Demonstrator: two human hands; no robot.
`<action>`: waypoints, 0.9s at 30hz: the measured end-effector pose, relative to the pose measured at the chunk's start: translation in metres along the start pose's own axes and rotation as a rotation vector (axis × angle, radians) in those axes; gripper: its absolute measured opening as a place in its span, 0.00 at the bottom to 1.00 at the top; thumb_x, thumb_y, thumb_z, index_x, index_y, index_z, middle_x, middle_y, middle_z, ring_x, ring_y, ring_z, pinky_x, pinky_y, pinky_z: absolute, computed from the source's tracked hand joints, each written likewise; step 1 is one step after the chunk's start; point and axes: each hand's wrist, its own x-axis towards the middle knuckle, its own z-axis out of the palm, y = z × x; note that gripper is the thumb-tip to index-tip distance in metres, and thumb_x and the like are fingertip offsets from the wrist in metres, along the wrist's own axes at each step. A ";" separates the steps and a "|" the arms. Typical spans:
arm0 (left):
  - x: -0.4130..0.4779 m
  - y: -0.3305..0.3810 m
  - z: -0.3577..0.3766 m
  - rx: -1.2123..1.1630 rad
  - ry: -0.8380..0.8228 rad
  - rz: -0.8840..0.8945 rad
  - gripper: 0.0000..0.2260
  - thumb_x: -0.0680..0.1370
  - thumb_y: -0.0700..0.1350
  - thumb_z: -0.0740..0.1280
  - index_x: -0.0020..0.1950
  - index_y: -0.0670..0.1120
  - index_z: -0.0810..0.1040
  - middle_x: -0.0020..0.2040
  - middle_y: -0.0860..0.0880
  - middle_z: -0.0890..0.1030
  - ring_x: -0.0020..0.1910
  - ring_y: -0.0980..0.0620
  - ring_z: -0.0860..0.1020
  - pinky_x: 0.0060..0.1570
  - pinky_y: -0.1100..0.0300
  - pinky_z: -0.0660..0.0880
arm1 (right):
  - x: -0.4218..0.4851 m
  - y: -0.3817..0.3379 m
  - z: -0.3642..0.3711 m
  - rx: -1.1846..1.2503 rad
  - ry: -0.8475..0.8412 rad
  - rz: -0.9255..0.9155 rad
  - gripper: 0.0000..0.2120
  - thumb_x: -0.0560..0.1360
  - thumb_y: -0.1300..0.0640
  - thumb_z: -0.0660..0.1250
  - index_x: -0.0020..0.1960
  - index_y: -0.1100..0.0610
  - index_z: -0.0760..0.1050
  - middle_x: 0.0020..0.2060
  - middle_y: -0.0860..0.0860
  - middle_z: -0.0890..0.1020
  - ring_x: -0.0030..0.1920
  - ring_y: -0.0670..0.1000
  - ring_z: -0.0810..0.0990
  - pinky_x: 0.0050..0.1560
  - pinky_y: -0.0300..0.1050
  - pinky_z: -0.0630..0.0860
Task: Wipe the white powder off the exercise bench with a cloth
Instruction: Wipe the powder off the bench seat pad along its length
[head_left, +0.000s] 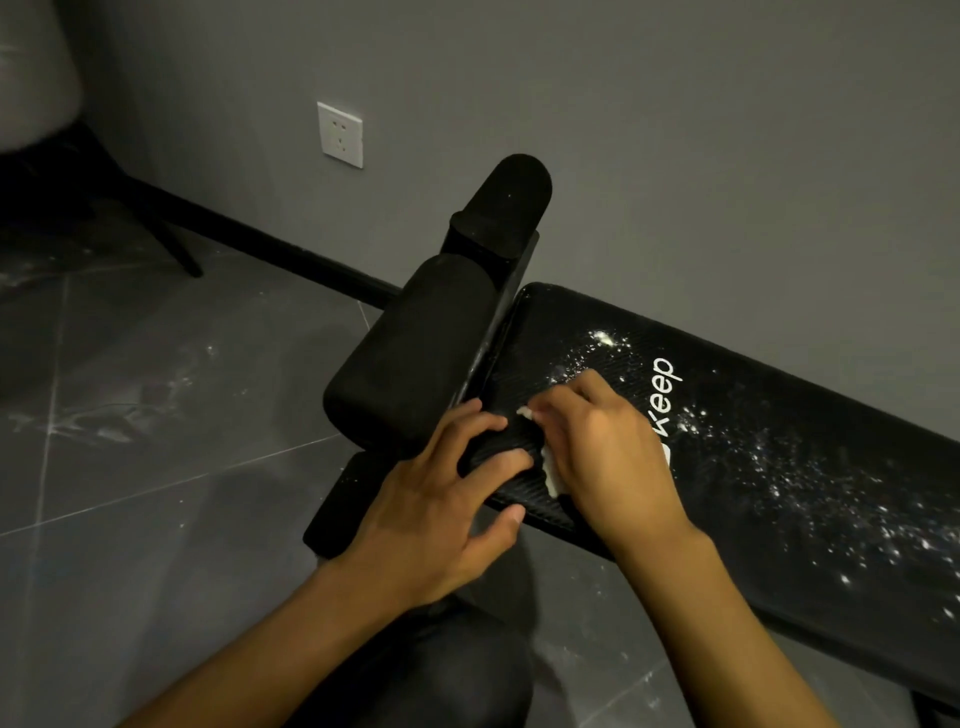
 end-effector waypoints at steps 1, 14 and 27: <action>0.001 0.001 -0.002 0.003 -0.007 0.000 0.19 0.77 0.57 0.66 0.67 0.55 0.73 0.72 0.49 0.68 0.78 0.50 0.60 0.54 0.54 0.79 | 0.006 0.000 0.002 -0.005 0.010 0.019 0.11 0.81 0.52 0.63 0.58 0.54 0.80 0.50 0.52 0.77 0.44 0.57 0.80 0.40 0.52 0.79; 0.032 0.001 -0.014 0.040 -0.114 0.051 0.17 0.75 0.63 0.64 0.58 0.55 0.71 0.66 0.50 0.67 0.73 0.52 0.60 0.55 0.66 0.62 | 0.005 0.003 0.005 -0.010 0.028 0.045 0.12 0.81 0.52 0.62 0.60 0.54 0.79 0.50 0.52 0.76 0.44 0.56 0.79 0.40 0.54 0.79; 0.056 -0.014 -0.010 -0.046 -0.219 -0.040 0.25 0.68 0.67 0.63 0.55 0.53 0.65 0.71 0.49 0.60 0.76 0.48 0.55 0.67 0.67 0.49 | -0.002 0.006 0.000 -0.160 0.019 0.109 0.11 0.81 0.50 0.64 0.61 0.49 0.78 0.53 0.50 0.76 0.49 0.54 0.79 0.38 0.48 0.74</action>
